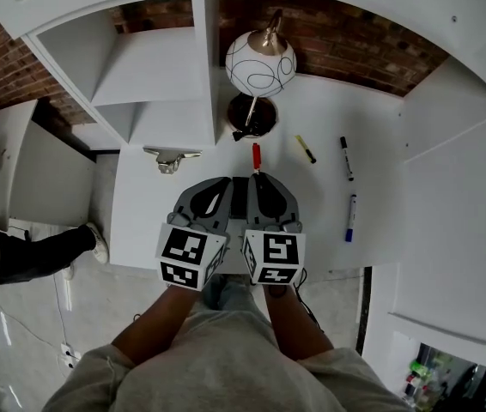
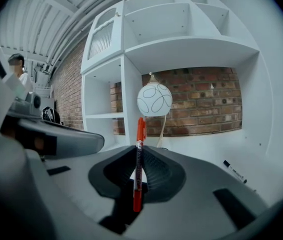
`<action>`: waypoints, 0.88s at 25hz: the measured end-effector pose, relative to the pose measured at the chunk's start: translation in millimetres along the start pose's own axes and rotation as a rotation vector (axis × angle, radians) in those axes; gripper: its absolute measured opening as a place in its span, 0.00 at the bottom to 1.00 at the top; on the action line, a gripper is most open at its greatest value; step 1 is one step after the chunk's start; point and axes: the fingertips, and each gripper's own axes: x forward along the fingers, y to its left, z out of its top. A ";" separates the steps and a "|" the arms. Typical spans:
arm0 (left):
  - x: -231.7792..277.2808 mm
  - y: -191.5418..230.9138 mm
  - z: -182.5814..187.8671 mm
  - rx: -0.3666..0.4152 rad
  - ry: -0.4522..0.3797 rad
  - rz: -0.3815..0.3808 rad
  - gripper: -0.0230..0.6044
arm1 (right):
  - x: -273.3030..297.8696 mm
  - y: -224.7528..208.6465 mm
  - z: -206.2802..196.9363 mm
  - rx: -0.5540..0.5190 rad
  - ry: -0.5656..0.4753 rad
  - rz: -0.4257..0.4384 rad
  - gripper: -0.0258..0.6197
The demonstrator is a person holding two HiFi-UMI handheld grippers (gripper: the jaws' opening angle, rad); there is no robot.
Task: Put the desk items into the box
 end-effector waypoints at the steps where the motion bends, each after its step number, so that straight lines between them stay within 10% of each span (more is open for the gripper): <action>1: 1.2 1.6 -4.1 -0.007 0.008 0.002 0.05 | 1.9 2.1 -3.1 -0.008 0.007 0.008 0.12; 22: 24.7 23.0 -37.2 -0.059 0.077 0.013 0.05 | 33.9 22.0 -59.5 -0.191 0.327 0.123 0.12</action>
